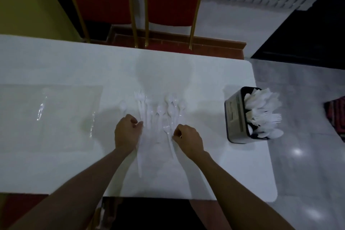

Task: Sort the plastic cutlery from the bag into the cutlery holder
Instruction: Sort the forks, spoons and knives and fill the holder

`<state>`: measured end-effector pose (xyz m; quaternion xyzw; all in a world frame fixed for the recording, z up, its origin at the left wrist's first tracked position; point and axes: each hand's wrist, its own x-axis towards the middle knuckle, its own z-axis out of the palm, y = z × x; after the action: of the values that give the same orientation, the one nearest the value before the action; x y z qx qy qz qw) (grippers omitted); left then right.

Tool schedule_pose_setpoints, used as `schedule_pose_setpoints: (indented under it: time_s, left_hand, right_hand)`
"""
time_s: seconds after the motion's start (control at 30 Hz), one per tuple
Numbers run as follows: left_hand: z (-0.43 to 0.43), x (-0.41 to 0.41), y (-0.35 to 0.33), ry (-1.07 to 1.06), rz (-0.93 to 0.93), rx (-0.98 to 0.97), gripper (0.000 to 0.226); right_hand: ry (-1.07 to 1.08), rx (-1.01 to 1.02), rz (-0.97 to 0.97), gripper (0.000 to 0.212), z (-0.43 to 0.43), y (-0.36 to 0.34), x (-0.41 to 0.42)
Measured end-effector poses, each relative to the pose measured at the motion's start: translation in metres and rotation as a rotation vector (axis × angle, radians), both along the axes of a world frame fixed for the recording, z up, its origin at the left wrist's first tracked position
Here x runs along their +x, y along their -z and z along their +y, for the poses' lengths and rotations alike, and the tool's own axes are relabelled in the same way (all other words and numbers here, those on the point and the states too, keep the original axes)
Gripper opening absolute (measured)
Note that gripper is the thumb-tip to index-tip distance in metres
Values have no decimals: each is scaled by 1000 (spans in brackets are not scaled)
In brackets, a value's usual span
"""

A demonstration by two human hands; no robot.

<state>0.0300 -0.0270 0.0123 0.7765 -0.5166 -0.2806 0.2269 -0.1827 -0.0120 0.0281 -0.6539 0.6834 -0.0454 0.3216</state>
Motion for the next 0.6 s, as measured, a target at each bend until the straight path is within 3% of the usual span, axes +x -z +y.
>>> schedule_pose_setpoints:
  time_s: [0.13,0.23,0.37,0.6]
  left_hand:
    - [30,5,0,-21,-75,237,41]
    - [56,12,5,76,-104,319,43]
    - [59,14,9,150,-70,298,28]
    - [16,8,11,108,-15,192,23]
  right_hand:
    - [74,80,61,26,9,11,19]
    - [100,91,114,26,13,17,28]
    - [231,134,44,18,9,19,35]
    - [386,126,-87,13,-5,26,32]
